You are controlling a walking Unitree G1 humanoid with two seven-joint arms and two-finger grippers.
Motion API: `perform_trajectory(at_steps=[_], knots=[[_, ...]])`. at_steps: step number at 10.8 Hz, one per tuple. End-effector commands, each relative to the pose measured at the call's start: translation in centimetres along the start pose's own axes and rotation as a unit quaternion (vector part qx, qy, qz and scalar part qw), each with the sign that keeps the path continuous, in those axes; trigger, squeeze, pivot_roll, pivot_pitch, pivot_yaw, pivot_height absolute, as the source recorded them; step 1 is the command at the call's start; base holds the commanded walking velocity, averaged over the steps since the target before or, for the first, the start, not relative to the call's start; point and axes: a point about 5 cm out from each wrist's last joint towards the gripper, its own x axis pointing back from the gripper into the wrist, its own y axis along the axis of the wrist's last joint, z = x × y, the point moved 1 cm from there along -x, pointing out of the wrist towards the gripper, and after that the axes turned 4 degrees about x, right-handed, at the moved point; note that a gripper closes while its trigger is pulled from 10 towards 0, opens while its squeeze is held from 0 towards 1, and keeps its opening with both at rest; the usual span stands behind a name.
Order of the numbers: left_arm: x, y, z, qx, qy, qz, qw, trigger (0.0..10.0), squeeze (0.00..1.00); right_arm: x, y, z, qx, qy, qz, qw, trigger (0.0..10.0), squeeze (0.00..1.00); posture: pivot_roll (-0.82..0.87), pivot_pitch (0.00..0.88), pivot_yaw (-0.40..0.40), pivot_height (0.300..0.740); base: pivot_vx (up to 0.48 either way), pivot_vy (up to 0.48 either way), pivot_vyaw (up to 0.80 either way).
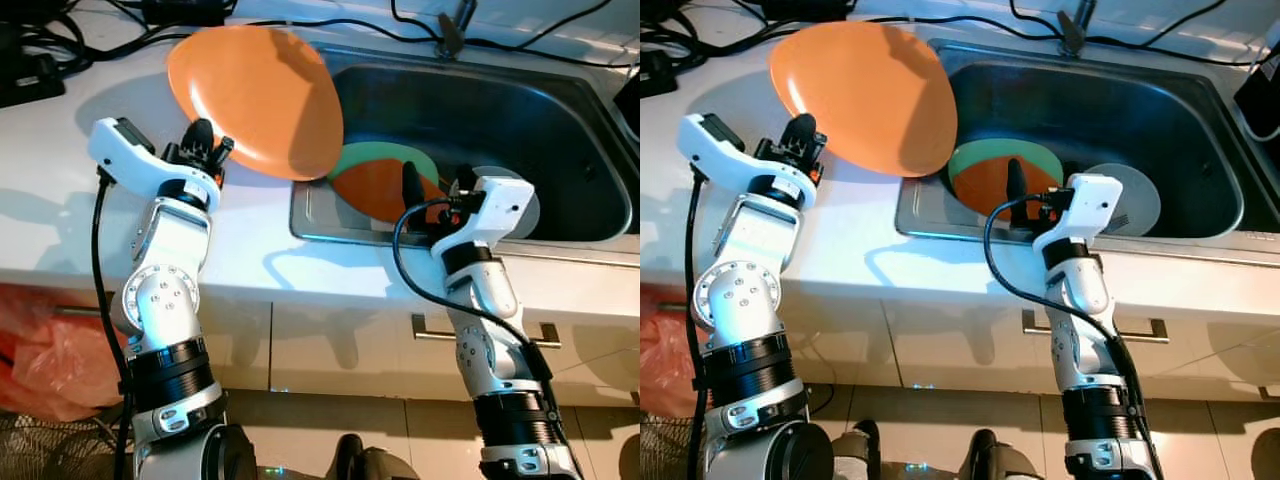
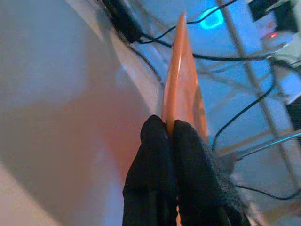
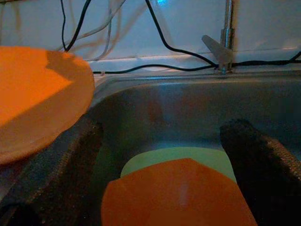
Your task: Kitchen organization
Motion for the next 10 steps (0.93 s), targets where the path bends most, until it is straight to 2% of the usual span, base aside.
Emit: perform_trajectory(at_steps=[1, 3, 4, 6, 7, 8, 9, 10], knots=[[0.4, -1.9, -2.0, 0.054, -0.048, 0.011, 0.997, 10.0, 0.00, 0.7, -1.5, -0.5, -0.013, -0.010, 0.036, 0.999, 10.0, 0.00, 0.14, 0.189, -0.085, 0.740, 0.000, 0.000, 0.00], [0.4, -2.7, -3.3, 0.084, -0.086, 0.015, 0.993, 10.0, 0.00, 0.4, -1.4, -0.6, -0.026, -0.015, 0.034, 0.999, 10.0, 0.00, 0.14, 0.188, -0.080, 0.740, 0.000, 0.000, 0.00], [0.3, -3.1, -3.6, 0.084, -0.094, 0.022, 0.992, 10.0, 0.00, 0.3, -1.3, -0.7, -0.041, -0.022, 0.032, 0.998, 10.0, 0.00, 0.14, 0.188, -0.080, 0.740, 0.000, 0.000, 0.00], [0.3, -4.4, -3.8, 0.085, -0.108, 0.044, 0.990, 10.0, 0.00, 0.0, -1.0, -0.7, -0.106, -0.032, 0.033, 0.993, 10.0, 0.00, 0.14, 0.184, -0.076, 0.740, 0.000, 0.000, 0.00], [0.3, -4.8, -3.7, 0.085, -0.111, 0.052, 0.989, 10.0, 0.00, -0.3, -0.5, -0.7, -0.162, -0.038, 0.027, 0.986, 10.0, 0.00, 0.14, 0.184, -0.075, 0.740, 0.000, 0.000, 0.00], [0.4, -5.2, -3.7, 0.083, -0.117, 0.060, 0.988, 10.0, 0.00, -1.0, 0.6, -0.5, -0.258, -0.033, 0.014, 0.965, 10.0, 0.00, 0.13, 0.187, -0.072, 0.740, 0.000, 0.000, 0.00], [0.4, -5.2, -3.8, 0.083, -0.119, 0.061, 0.988, 10.0, 0.00, -1.2, 1.0, -0.5, -0.288, -0.027, 0.007, 0.957, 10.0, 0.00, 0.13, 0.187, -0.072, 0.740, 0.000, 0.000, 0.00], [0.4, -5.3, -3.7, 0.082, -0.120, 0.063, 0.987, 10.0, 0.00, -1.5, 1.6, -0.7, -0.359, -0.024, -0.003, 0.933, 10.0, 0.00, 0.13, 0.188, -0.070, 0.740, 0.000, 0.000, 0.00]])
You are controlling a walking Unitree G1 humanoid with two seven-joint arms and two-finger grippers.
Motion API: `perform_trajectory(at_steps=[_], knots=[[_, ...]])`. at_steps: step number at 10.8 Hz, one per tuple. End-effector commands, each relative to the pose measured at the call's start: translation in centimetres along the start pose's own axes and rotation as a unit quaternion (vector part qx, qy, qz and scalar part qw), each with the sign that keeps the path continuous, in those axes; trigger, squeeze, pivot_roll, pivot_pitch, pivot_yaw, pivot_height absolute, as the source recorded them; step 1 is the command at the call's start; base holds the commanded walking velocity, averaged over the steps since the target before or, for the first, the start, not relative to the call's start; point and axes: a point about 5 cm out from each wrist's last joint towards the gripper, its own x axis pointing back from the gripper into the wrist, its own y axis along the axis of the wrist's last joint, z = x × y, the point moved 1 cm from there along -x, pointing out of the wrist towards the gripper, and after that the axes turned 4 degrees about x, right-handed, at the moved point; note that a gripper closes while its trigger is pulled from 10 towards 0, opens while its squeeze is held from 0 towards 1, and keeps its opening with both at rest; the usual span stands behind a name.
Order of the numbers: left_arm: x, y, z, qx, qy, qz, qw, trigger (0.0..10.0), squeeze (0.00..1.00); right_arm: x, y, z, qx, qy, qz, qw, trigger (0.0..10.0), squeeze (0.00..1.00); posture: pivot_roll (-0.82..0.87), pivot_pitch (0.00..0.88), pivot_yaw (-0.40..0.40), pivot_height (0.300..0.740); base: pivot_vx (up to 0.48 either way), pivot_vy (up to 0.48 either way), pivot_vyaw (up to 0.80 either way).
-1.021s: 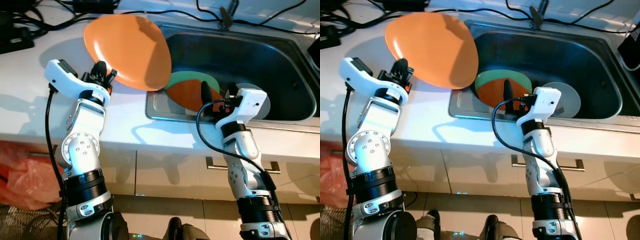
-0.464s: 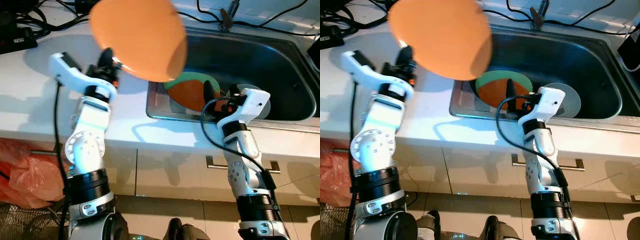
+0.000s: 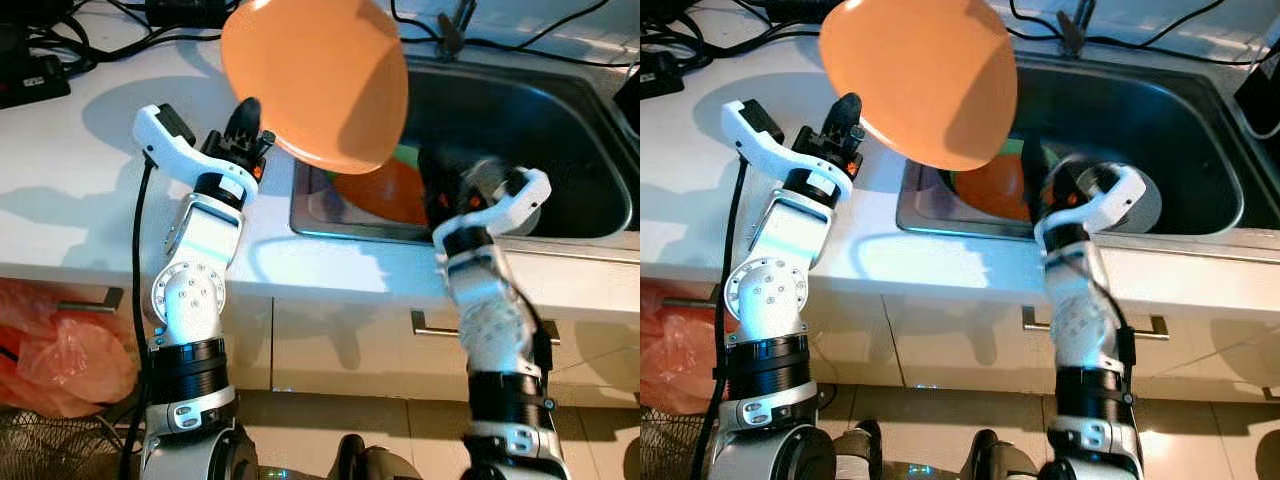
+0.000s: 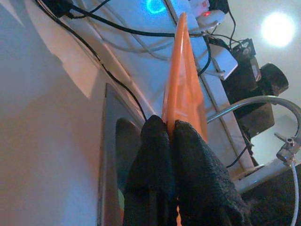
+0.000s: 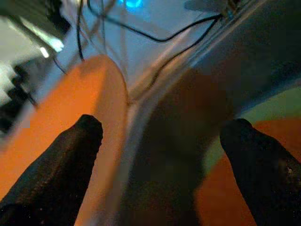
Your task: Kitchen organization
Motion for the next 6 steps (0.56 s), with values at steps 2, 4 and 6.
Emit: perform_trajectory(at_steps=[2, 4, 6], knots=[[0.2, -2.6, -1.3, 0.063, -0.025, 0.014, 0.998, 10.0, 0.00, 0.1, 1.2, 0.2, -0.061, 0.015, -0.017, 0.998, 10.0, 0.00, 0.13, 0.185, -0.069, 0.740, 0.000, 0.000, 0.00], [0.2, -2.9, -1.5, 0.065, -0.033, 0.022, 0.997, 10.0, 0.00, 0.0, 0.8, 1.2, -0.082, 0.048, 0.009, 0.995, 10.0, 0.00, 0.14, 0.178, -0.069, 0.740, 0.000, 0.000, 0.00], [0.0, -3.5, -2.4, 0.076, -0.052, 0.037, 0.995, 10.0, 0.00, 0.1, 0.3, 1.1, -0.093, 0.050, 0.023, 0.994, 10.0, 0.00, 0.14, 0.176, -0.069, 0.740, 0.000, 0.000, 0.00]])
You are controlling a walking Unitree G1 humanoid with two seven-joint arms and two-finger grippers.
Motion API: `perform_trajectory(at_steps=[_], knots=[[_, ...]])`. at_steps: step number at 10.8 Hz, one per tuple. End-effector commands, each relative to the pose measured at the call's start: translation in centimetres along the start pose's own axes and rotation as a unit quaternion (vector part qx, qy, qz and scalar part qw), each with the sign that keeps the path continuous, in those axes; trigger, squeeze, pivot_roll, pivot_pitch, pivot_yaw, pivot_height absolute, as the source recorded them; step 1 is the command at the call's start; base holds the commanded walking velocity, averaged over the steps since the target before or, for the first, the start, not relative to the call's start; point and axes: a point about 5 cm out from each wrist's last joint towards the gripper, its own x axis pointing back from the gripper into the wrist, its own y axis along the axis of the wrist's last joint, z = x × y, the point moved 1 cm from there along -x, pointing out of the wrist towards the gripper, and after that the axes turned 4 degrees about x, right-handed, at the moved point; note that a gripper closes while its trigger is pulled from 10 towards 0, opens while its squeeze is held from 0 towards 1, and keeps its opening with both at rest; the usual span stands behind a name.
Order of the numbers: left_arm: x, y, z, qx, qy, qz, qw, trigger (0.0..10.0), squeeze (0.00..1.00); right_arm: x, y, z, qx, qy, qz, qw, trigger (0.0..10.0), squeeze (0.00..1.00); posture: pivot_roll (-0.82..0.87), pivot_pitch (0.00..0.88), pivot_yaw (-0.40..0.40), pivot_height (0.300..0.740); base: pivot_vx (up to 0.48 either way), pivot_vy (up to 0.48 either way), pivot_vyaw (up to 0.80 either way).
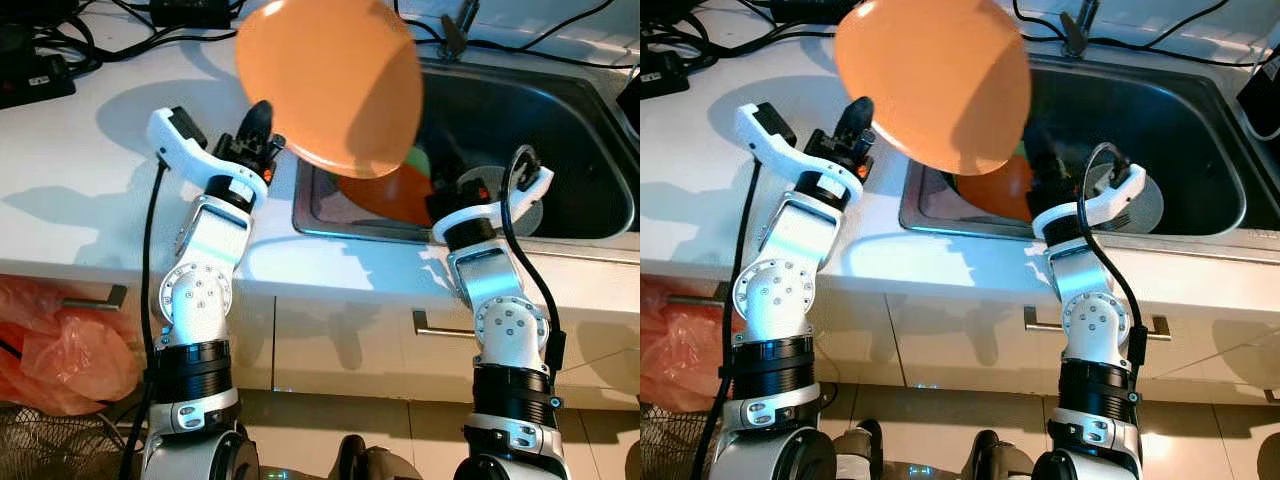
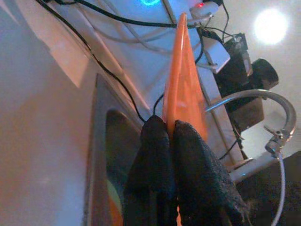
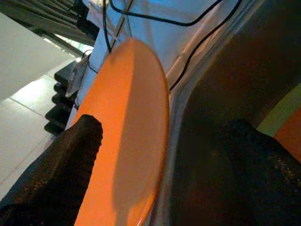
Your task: Kitchen organization
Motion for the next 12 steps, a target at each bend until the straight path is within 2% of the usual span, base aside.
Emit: perform_trajectory(at_steps=[1, 7, 8, 12], knots=[[-0.1, -3.0, -2.3, 0.063, -0.046, 0.027, 0.997, 10.0, 0.00, 0.0, 0.1, 0.2, -0.007, 0.007, 0.001, 1.000, 10.0, 0.00, 0.14, 0.171, -0.066, 0.740, 0.000, 0.000, 0.00], [0.0, -4.6, -3.1, 0.070, -0.068, 0.067, 0.993, 10.0, 0.00, 0.1, 0.0, 0.5, -0.015, 0.012, 0.007, 1.000, 10.0, 0.00, 0.14, 0.168, -0.063, 0.740, 0.000, 0.000, 0.00], [0.1, -4.8, -3.1, 0.069, -0.066, 0.072, 0.993, 10.0, 0.00, 0.1, 0.1, 0.4, -0.015, 0.010, 0.004, 1.000, 0.0, 0.00, 0.14, 0.172, -0.062, 0.740, 0.000, 0.000, 0.00], [0.2, -4.8, -2.5, 0.066, -0.052, 0.072, 0.994, 10.0, 0.00, 0.2, 0.4, 0.4, -0.024, 0.007, -0.007, 1.000, 0.0, 0.00, 0.14, 0.183, -0.061, 0.740, 0.000, 0.000, 0.00]])
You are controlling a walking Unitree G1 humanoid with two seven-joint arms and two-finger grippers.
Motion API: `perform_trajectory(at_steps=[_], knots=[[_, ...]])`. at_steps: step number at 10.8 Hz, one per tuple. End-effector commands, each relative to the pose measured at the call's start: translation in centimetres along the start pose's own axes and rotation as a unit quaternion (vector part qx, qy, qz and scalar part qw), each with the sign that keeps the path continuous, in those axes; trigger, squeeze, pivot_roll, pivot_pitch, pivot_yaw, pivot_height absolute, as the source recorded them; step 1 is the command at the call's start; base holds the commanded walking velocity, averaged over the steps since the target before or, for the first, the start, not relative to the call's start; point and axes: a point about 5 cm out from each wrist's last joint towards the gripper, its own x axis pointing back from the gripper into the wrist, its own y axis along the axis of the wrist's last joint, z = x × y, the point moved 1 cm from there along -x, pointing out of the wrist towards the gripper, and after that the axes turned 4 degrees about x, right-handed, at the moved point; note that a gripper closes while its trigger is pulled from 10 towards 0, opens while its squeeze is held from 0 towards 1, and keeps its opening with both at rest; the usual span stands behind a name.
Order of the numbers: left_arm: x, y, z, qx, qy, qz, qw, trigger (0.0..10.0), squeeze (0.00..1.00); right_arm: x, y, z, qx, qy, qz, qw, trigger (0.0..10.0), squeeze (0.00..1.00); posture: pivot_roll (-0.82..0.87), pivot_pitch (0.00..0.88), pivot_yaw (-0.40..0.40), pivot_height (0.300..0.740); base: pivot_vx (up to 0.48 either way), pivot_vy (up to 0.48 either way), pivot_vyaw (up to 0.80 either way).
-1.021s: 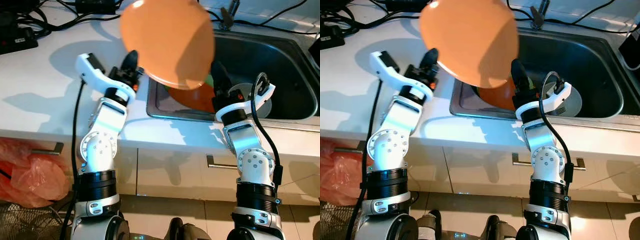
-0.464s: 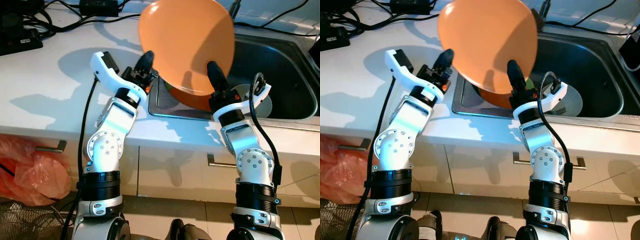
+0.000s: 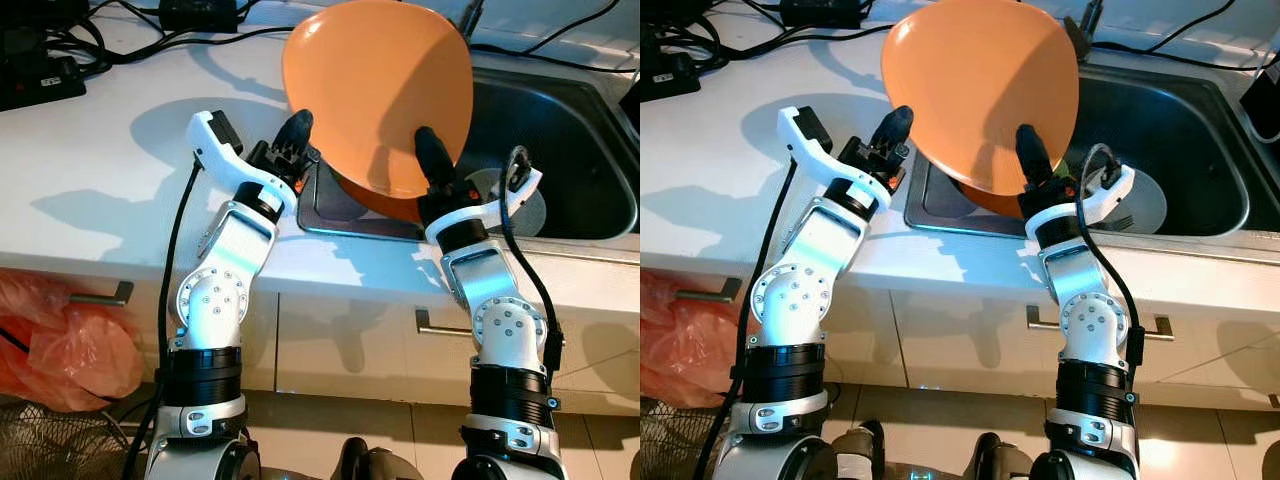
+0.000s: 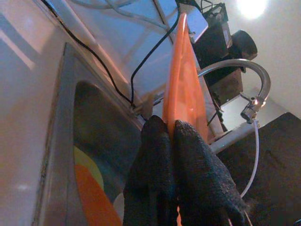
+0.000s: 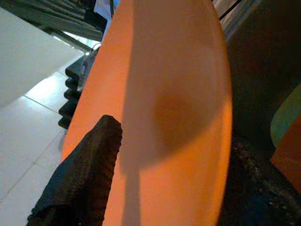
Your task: Kitchen organization
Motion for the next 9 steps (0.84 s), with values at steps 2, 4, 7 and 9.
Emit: perform_trajectory(at_steps=[2, 4, 7, 9], knots=[[-0.3, -2.4, -1.2, 0.056, -0.015, 0.012, 0.998, 10.0, 0.00, 0.2, 1.1, 0.3, -0.003, 0.003, -0.026, 1.000, 0.0, 0.00, 0.14, 0.187, -0.060, 0.740, 0.000, 0.000, 0.00], [-0.3, -2.0, -0.6, 0.057, 0.008, -0.002, 0.998, 10.0, 0.00, 0.2, 1.1, 0.3, -0.010, 0.004, -0.029, 1.000, 0.0, 0.00, 0.14, 0.187, -0.058, 0.740, 0.000, 0.000, 0.00], [-0.5, -1.3, -0.4, 0.067, 0.017, -0.026, 0.997, 10.0, 0.00, 0.3, 1.1, 0.3, -0.019, 0.006, -0.029, 0.999, 0.0, 0.00, 0.14, 0.186, -0.056, 0.740, 0.000, 0.000, 0.00], [-0.5, -1.4, -0.4, 0.066, 0.016, -0.025, 0.997, 10.0, 0.00, 0.3, 0.9, 0.4, -0.024, 0.009, -0.026, 0.999, 0.0, 0.00, 0.14, 0.188, -0.056, 0.740, 0.000, 0.000, 0.00]])
